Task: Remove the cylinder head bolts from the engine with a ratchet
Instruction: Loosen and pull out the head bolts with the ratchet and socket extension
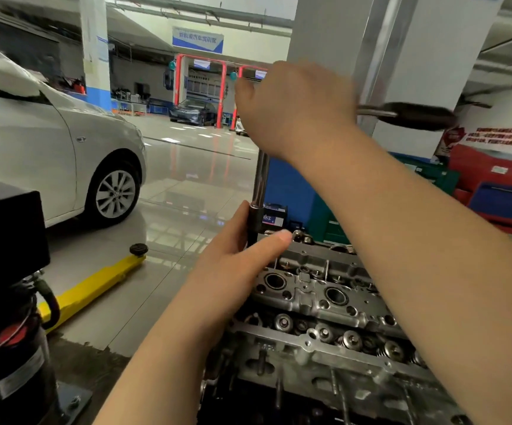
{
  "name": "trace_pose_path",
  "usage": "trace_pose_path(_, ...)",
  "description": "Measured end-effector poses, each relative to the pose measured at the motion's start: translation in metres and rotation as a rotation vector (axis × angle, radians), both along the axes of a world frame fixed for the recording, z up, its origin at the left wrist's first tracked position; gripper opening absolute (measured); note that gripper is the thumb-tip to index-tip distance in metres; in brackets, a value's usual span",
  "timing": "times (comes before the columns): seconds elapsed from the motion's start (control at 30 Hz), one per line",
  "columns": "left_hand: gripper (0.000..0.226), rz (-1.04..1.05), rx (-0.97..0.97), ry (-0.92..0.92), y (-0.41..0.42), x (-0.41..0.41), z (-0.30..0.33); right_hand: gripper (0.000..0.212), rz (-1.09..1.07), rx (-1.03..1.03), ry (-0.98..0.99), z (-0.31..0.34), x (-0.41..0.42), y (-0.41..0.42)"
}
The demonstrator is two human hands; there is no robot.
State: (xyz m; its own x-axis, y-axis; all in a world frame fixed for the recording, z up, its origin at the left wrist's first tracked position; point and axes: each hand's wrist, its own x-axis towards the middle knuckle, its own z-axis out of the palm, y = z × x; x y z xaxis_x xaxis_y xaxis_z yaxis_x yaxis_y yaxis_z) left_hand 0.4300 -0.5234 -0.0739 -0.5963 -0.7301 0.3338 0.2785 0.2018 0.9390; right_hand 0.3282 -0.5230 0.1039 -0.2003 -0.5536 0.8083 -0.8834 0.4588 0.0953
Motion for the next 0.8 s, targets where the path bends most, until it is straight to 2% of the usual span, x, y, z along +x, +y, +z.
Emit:
trace_pose_path(0.03,0.084,-0.006,0.048,0.019,0.0,0.0,0.002,0.05,-0.069,0.028,0.043,0.002,0.0,0.003)
trace_pose_path(0.1,0.059,-0.01,0.134,0.093,-0.001,-0.001,0.005,0.065,-0.094,0.054,0.103,0.004,-0.001,0.005)
trace_pose_path(0.17,0.035,-0.017,0.227,0.207,-0.002,-0.001,0.006,0.081,-0.029,0.039,0.149,0.001,-0.002,0.004)
trace_pose_path(0.2,0.036,-0.014,0.26,0.245,-0.003,-0.002,0.006,0.079,0.055,0.038,0.136,-0.001,-0.006,0.002)
trace_pose_path(0.27,0.045,0.0,0.267,0.25,-0.006,-0.002,0.005,0.074,0.38,0.081,-0.068,-0.003,-0.016,0.002)
trace_pose_path(0.33,0.05,0.001,0.23,0.21,-0.007,-0.003,0.004,0.063,0.867,0.053,-0.55,-0.008,-0.027,0.003)
trace_pose_path(0.37,0.051,0.003,0.213,0.19,-0.006,-0.004,0.004,0.058,0.992,0.021,-0.681,-0.01,-0.032,0.004)
trace_pose_path(0.4,0.051,0.013,0.195,0.177,-0.006,-0.005,0.003,0.056,1.018,0.007,-0.712,-0.012,-0.032,0.004)
trace_pose_path(0.43,0.051,0.023,0.183,0.174,-0.007,-0.005,0.002,0.055,0.982,-0.004,-0.668,-0.013,-0.03,0.001)
trace_pose_path(0.5,0.05,0.033,0.183,0.184,-0.008,-0.007,0.001,0.057,0.755,-0.003,-0.425,-0.009,-0.02,-0.005)
trace_pose_path(0.57,0.05,0.02,0.189,0.18,-0.009,-0.008,0.002,0.056,0.317,0.045,-0.107,0.001,-0.01,-0.006)
trace_pose_path(0.63,0.047,-0.005,0.15,0.142,-0.009,-0.009,0.002,0.066,-0.035,0.111,0.095,0.008,-0.008,0.002)
trace_pose_path(0.7,0.052,0.01,0.138,0.146,-0.009,-0.011,0.002,0.073,-0.077,0.131,0.194,0.008,-0.008,0.011)
trace_pose_path(0.8,0.052,0.091,0.162,0.222,-0.014,-0.011,0.001,0.071,0.016,0.106,0.199,0.003,-0.008,0.009)
